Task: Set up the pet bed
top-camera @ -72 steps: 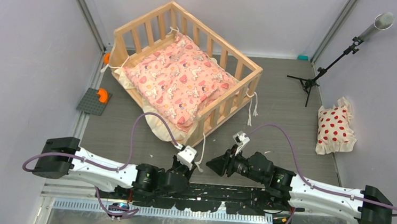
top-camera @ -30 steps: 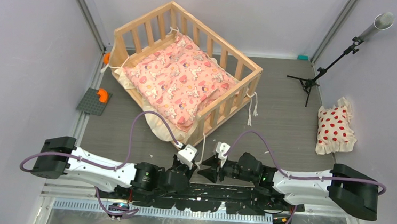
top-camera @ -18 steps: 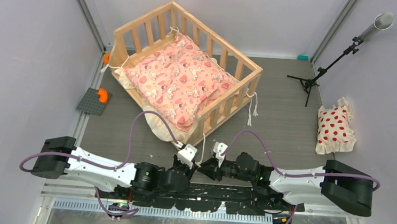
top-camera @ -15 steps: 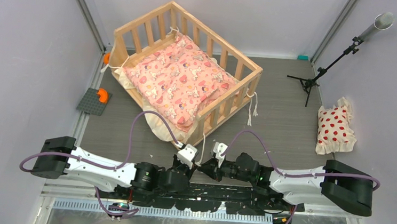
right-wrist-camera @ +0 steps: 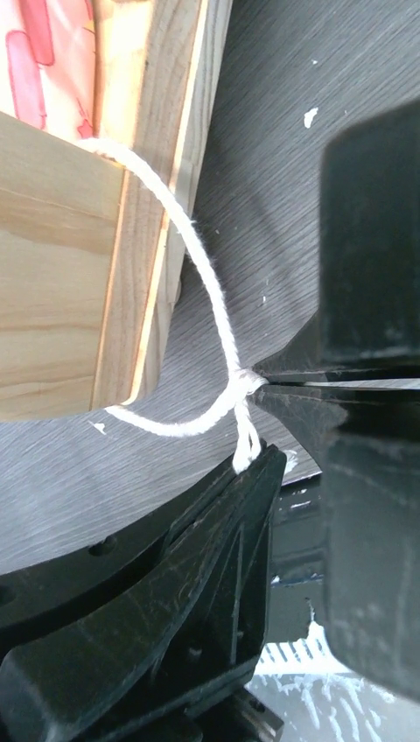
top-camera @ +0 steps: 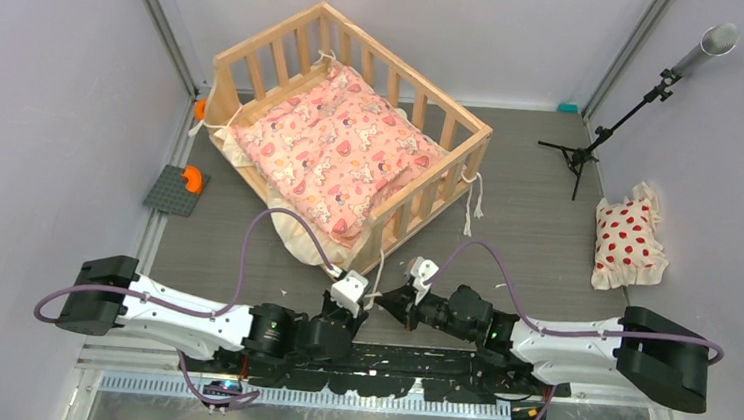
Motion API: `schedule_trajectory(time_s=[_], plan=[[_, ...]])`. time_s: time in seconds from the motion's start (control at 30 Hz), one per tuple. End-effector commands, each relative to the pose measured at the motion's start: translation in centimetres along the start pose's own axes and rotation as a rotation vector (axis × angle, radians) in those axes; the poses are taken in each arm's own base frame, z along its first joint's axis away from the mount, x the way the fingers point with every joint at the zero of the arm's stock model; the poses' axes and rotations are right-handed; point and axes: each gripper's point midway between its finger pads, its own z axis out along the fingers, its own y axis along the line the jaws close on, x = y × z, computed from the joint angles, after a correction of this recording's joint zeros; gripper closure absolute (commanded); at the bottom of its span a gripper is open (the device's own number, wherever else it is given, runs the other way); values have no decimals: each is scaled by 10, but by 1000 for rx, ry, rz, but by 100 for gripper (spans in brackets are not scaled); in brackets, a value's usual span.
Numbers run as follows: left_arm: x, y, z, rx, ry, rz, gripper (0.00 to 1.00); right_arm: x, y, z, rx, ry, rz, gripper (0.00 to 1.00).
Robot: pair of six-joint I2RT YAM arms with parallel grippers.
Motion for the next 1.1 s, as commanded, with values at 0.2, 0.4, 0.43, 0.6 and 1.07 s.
schedule_trajectory(time_s=[0.2, 0.4, 0.43, 0.6, 1.07], plan=[[-19, -9, -7, 27, -30, -51, 100, 1, -4, 6, 30, -11, 27, 99], [-20, -12, -11, 46, -17, -54, 100, -1, -6, 9, 46, -29, 35, 99], [-21, -13, -11, 51, -13, -54, 100, 0, -7, 10, 47, -26, 36, 99], [-22, -15, -14, 61, -1, -54, 100, 2, -9, 13, 63, -34, 47, 99], [-26, -18, -16, 59, 13, -33, 100, -16, -26, 22, 171, -157, 144, 99]])
